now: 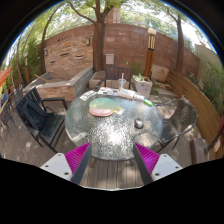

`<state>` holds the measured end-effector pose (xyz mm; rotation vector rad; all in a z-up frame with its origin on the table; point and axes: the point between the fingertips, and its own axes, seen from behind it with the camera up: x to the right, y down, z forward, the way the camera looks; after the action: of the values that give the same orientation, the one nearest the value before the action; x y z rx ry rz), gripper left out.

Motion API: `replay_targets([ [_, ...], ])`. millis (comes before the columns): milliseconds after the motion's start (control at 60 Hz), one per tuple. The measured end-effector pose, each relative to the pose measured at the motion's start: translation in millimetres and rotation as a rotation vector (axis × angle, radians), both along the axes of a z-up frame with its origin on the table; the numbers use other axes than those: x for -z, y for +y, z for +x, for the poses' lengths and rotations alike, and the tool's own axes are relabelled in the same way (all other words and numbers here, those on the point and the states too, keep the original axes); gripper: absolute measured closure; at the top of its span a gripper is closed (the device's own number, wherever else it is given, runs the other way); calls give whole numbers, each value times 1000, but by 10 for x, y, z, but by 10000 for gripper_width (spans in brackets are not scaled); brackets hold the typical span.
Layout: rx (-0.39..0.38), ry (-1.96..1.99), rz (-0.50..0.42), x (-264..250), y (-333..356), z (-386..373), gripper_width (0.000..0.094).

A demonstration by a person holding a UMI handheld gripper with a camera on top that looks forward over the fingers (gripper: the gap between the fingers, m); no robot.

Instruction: Arrange mouse

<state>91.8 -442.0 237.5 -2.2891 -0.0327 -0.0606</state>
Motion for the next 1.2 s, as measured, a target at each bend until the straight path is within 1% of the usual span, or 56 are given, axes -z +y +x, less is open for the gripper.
replay_targets([
  [133,36,16,-49,223,-13,169,81],
  [250,76,9,-89,716,222,669,82],
  [333,99,5,-109,1056,564,995,80],
  [483,114,7,-72,1494,1456,1456,79],
  [617,90,3,-31,1856,2335,1737,89],
  [717,67,-8,-31,2135,2776,1889,107],
  [783,63,3,-47,2304,2945,1943,167],
  [850,73,26,-66,2434,3042,1989,253],
  [917,88,45,-92,2553,3077,2029,367],
  [933,91,51,-95,2553,3069,2027,373],
  [967,88,48,-73,2546,3129,2019,423],
  [1000,82,45,-73,2545,3132,2019,428],
  [1067,75,39,-70,2541,3174,2064,474],
  [1200,106,37,-84,2536,3132,2032,554],
])
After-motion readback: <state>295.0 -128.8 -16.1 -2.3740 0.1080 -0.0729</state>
